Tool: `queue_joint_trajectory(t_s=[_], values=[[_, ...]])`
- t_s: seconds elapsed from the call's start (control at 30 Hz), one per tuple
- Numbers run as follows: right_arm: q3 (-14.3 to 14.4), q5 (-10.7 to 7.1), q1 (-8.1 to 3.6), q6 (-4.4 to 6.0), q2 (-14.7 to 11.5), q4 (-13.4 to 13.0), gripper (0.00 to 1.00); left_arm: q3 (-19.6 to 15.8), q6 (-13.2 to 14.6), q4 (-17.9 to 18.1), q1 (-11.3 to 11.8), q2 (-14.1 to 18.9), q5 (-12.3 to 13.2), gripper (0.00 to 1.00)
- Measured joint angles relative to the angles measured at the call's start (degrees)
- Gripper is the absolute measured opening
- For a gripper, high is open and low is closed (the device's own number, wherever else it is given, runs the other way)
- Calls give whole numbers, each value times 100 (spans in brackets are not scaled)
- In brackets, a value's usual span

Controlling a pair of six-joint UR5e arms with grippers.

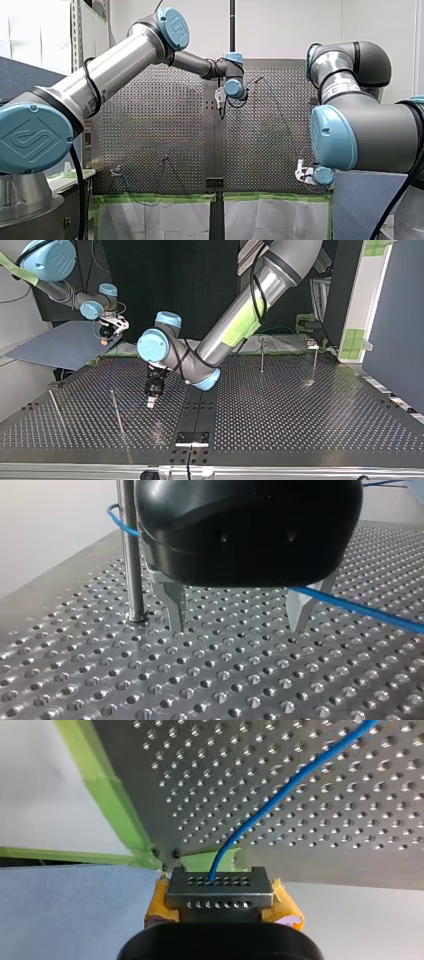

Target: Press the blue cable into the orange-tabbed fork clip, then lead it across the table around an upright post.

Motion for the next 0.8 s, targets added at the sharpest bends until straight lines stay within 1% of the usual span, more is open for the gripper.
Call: queue_joint_trajectory(t_s=[0.2,0.5,0.6,0.67,0.8], values=[[-31,-4,-19,-11,30,44,0,3,-69,-265,-19,1,-2,100],[-36,-54,-10,-23,32,86,0,5,-511,-756,-54,50,80,100],[-47,-59,5,-27,32,97,0,-28,-684,-926,-43,124,171,100],[-53,-61,10,-28,32,110,0,-91,-794,-978,-12,202,259,100],[-54,-63,12,-32,32,126,0,-267,-994,-881,116,384,447,100]])
